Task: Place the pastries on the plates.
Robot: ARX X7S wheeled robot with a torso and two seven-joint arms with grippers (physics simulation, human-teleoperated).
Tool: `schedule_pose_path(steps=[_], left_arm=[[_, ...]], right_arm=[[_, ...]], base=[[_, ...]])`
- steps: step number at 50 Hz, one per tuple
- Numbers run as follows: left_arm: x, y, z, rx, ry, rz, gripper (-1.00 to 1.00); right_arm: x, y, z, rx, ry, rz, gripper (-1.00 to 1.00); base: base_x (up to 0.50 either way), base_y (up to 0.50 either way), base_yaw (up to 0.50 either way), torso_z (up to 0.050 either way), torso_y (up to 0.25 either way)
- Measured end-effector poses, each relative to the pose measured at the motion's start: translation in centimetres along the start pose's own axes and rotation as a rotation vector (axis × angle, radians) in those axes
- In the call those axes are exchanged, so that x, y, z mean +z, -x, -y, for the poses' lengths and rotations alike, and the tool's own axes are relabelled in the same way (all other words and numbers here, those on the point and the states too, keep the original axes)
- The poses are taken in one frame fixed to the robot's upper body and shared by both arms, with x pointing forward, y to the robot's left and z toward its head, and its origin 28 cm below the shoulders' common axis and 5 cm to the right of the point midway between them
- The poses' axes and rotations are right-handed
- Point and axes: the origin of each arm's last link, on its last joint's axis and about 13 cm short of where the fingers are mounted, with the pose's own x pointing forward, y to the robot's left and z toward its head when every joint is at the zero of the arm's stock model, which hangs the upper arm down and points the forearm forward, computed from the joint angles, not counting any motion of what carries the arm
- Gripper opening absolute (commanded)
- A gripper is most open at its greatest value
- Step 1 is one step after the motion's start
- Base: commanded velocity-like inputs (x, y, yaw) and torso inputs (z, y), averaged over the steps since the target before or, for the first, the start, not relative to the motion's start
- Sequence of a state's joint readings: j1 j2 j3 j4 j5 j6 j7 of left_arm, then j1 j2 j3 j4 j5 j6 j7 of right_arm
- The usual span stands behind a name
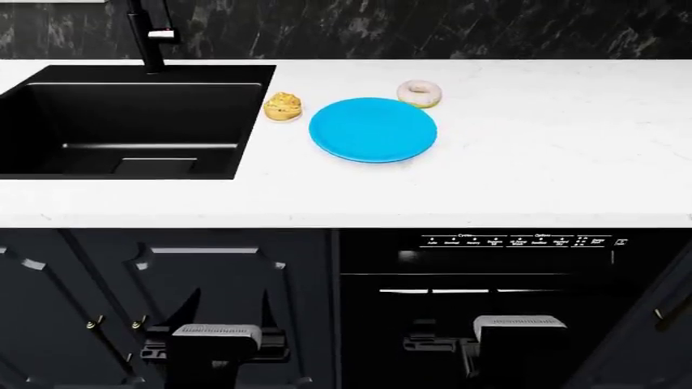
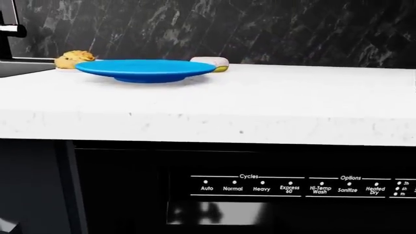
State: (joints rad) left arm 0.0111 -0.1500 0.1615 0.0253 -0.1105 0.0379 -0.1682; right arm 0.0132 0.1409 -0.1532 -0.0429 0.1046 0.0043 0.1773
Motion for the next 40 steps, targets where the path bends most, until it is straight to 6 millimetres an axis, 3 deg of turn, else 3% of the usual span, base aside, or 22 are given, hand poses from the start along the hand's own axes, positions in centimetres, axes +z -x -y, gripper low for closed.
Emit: schedule_pose_path(steps=[5,10,18,26,35,40], left_arm=[[0.6,-0.1,-0.3,-0.008,0.036,-0.004,1.00],[2.6,-0.6,-1.7,-0.042,0.065,0.006,1.00],[7.4,-1.6,-4.6,-0.131,0.073,0.024,1.00],[12.8,-2.5,-7.1,-0.243,0.056,0.026,1.00],[19.8,-3.9,-8.2,-0.306,0.050,-0.007,1.00],[21.8,-4.0,-8.4,-0.316,0.033,-0.020,1.00]], right_arm=[[0.7,-0.1,0.2,0.004,-0.014,0.002,1.00],[2.4,-0.9,1.3,0.065,-0.028,0.000,1.00],[6.5,-2.9,3.7,0.155,-0.021,0.014,1.00],[12.0,-4.7,6.3,0.208,-0.041,0.000,1.00],[18.4,-6.2,8.3,0.223,-0.019,-0.012,1.00],[19.7,-6.4,8.9,0.229,0.009,-0.030,1.00]], base=[[0.00,0.00,0.00,0.000,0.000],[0.00,0.00,0.00,0.000,0.000],[0.00,0.00,0.00,0.000,0.000],[0.00,0.00,0.00,0.000,0.000],[0.00,0.00,0.00,0.000,0.000],[0.00,0.00,0.00,0.000,0.000]])
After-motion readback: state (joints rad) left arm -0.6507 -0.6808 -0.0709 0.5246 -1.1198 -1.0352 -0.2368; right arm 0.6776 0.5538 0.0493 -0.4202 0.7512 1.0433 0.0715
